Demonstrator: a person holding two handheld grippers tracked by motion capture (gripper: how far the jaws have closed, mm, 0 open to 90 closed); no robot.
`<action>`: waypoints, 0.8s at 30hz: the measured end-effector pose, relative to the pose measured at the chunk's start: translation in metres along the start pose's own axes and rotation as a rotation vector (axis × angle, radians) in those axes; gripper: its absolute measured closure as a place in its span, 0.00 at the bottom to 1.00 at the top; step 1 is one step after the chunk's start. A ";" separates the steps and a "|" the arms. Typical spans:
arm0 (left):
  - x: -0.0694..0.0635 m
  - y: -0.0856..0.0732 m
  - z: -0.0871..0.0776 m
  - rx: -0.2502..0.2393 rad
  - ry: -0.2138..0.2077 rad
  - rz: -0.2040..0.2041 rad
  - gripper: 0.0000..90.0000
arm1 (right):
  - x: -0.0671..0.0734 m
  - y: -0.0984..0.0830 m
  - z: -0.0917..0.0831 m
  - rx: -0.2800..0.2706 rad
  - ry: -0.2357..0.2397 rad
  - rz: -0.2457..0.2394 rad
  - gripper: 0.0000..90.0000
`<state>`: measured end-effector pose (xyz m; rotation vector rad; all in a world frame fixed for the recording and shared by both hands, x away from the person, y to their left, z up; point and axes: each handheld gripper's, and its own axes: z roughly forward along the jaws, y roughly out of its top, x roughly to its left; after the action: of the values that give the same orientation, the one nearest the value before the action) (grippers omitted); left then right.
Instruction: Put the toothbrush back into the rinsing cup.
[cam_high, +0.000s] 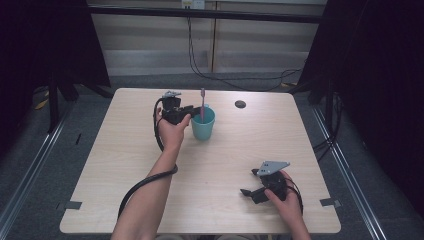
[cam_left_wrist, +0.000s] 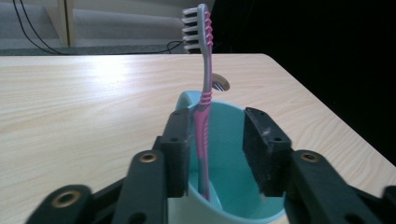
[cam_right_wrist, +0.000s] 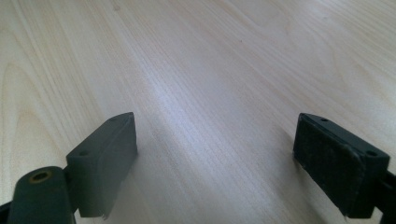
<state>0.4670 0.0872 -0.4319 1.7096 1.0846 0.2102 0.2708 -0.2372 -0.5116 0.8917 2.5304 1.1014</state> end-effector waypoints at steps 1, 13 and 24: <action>0.000 0.000 -0.001 0.001 -0.002 0.000 0.61 | 0.000 0.000 0.000 0.000 0.001 0.000 0.15; 0.001 -0.003 -0.015 -0.004 -0.011 0.021 0.48 | 0.000 0.000 0.000 0.000 0.000 -0.001 0.15; -0.002 -0.007 -0.025 -0.001 -0.018 0.036 0.38 | 0.001 0.000 0.000 -0.001 0.005 -0.006 0.15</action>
<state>0.4470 0.1032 -0.4258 1.7285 1.0410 0.2182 0.2700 -0.2364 -0.5115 0.8810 2.5348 1.1045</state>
